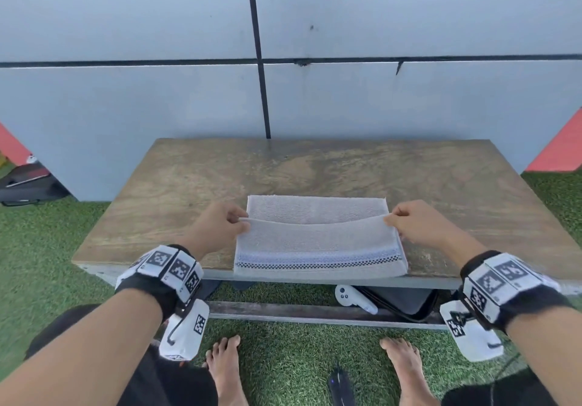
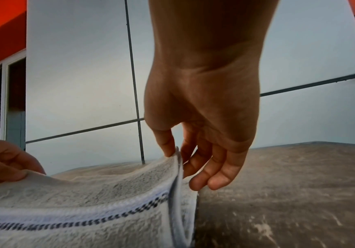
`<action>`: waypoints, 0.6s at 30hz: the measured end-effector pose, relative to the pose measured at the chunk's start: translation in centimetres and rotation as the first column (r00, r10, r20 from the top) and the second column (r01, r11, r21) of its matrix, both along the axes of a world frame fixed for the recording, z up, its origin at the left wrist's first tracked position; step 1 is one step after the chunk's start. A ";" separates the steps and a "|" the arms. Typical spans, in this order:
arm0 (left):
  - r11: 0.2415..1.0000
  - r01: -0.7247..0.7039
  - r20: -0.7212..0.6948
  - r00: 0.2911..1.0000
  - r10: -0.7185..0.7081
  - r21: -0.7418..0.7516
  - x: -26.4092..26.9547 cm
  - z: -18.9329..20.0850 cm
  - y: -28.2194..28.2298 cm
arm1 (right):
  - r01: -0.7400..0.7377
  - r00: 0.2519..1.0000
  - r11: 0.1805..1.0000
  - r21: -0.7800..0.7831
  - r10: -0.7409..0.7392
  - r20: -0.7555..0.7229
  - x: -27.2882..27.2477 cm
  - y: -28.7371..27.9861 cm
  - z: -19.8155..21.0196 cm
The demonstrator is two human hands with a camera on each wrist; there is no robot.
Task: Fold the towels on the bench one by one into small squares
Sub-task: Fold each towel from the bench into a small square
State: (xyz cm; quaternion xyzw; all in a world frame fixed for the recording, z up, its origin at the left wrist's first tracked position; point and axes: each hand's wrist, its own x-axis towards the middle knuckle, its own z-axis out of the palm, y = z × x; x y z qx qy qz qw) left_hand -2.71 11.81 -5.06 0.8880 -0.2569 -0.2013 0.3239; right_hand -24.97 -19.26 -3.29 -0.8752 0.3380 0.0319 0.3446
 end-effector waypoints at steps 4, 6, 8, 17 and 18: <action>0.997 -0.055 0.024 0.998 0.054 0.056 -0.6 -1.4 -0.7 | 0.034 0.999 0.999 -0.028 -0.034 -0.013 0.2 0.5 -1.5; 0.992 -0.109 0.026 0.994 0.108 0.058 -0.8 -1.6 -0.7 | 0.040 0.999 0.998 -0.040 -0.040 0.018 0.1 0.8 -1.8; 0.988 -0.156 0.028 0.987 0.156 -0.001 -1.1 -1.3 -0.9 | 0.060 0.996 0.997 -0.043 -0.058 0.063 -0.1 0.7 -1.9; 0.967 -0.226 0.150 0.958 0.243 -0.119 0.7 1.0 -4.4 | 0.169 0.970 0.979 -0.112 -0.145 0.197 2.0 -1.6 -0.7; 0.969 -0.232 0.178 0.953 0.245 -0.090 1.1 0.9 -4.8 | 0.174 0.971 0.976 -0.127 -0.149 0.189 2.5 -1.9 -0.7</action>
